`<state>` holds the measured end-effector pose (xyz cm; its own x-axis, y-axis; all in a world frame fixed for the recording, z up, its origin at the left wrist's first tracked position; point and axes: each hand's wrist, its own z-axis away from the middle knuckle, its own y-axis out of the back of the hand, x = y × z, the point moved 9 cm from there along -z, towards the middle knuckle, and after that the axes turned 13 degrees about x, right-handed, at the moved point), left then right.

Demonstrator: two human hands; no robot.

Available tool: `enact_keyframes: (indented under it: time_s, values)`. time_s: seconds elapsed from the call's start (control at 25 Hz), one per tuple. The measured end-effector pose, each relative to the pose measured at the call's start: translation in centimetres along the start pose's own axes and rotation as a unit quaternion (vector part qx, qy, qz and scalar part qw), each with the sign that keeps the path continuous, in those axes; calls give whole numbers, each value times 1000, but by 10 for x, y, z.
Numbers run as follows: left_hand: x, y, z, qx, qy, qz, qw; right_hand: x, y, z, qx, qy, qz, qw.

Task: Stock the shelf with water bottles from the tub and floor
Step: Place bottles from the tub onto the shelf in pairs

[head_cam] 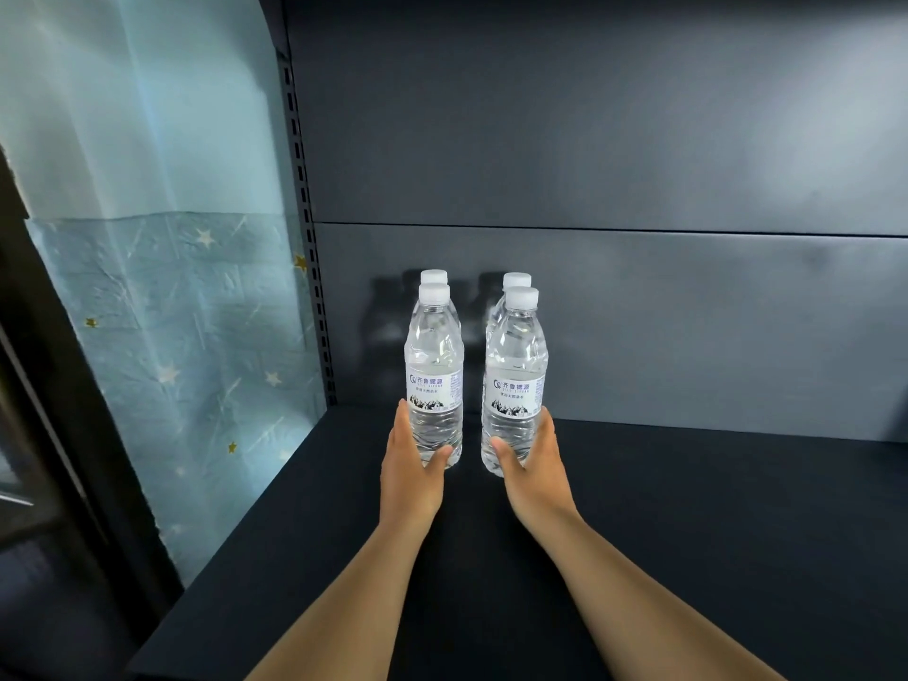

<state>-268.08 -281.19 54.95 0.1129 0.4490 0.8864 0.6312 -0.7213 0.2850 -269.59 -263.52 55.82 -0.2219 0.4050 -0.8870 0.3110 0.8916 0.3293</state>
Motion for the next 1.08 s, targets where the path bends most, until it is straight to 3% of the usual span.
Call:
enact_keyframes:
  time_s: [0.32, 0.56, 0.68, 0.8, 0.88, 0.96, 1.08]
  values:
    - [2, -5, 0, -15, -6, -9, 1000, 7, -4, -3, 8, -13, 46, 999]
    - [0, -3, -1, -16, -7, -18, 1000, 2, 8, 6, 21, -58, -8, 998]
    - [1, -2, -1, -21, 3, -24, 999, 6, 52, 15, 33, -39, 4, 999]
    - [5, 7, 5, -7, 24, -33, 999, 19, 148, 26, 59, 26, 101, 993]
    - [13, 14, 17, -26, -13, -111, 993, 29, 211, 33, 52, 40, 154, 986]
    - [34, 25, 48, -78, -75, -225, 968, 36, 263, 45, 19, 38, 214, 976]
    - [80, 46, 119, -154, -210, -406, 876, 38, 318, 73, -41, 36, 259, 964]
